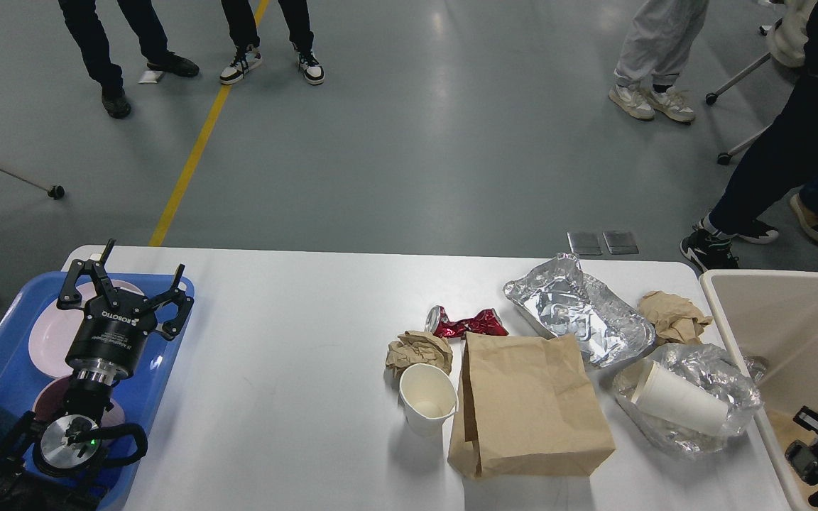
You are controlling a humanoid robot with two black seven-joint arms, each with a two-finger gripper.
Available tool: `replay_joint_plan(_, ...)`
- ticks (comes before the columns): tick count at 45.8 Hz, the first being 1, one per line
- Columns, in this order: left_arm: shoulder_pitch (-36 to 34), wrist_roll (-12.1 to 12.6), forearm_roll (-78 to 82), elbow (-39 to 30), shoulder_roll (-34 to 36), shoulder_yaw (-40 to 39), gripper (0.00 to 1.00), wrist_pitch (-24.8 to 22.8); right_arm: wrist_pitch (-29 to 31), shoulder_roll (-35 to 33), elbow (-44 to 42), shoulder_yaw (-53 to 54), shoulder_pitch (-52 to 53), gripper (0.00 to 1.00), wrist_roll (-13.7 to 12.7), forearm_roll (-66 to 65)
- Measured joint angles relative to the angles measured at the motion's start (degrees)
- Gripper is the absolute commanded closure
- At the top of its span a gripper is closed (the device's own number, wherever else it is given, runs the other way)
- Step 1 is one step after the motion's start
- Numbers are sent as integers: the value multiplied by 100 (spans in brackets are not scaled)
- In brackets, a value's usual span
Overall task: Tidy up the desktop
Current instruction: 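Move the right gripper over the large brown paper bag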
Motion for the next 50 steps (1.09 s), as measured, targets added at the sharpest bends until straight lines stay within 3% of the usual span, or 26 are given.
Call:
replay_joint_plan(9,0,0,0,0,0,0,4,0,59,-129,173,5,231,0,-4,-2)
replay_joint_plan(17,0,0,0,0,0,0,4,0,300,-841,1284,-67,1417,0,-7,-184)
replay_joint_plan(27,-8,0,0,0,0,0,4,0,1673,-1281,2600,-498,3707,0,-8,-1221)
replay_joint_plan(34,-9,0,1,0,0,0,4,0,2710,-1027,4123,-994,5689,0,-45,-1541)
replay_joint_plan(45,-9,10,3,0,0,0,4,0,3683,-53,6317,-1520,8251,0,-51,-1502)
replay_joint_plan(50,-2,9,3,0,0,-1,4,0,4175,77,7168,-1409,9193,0,-52,-1451)
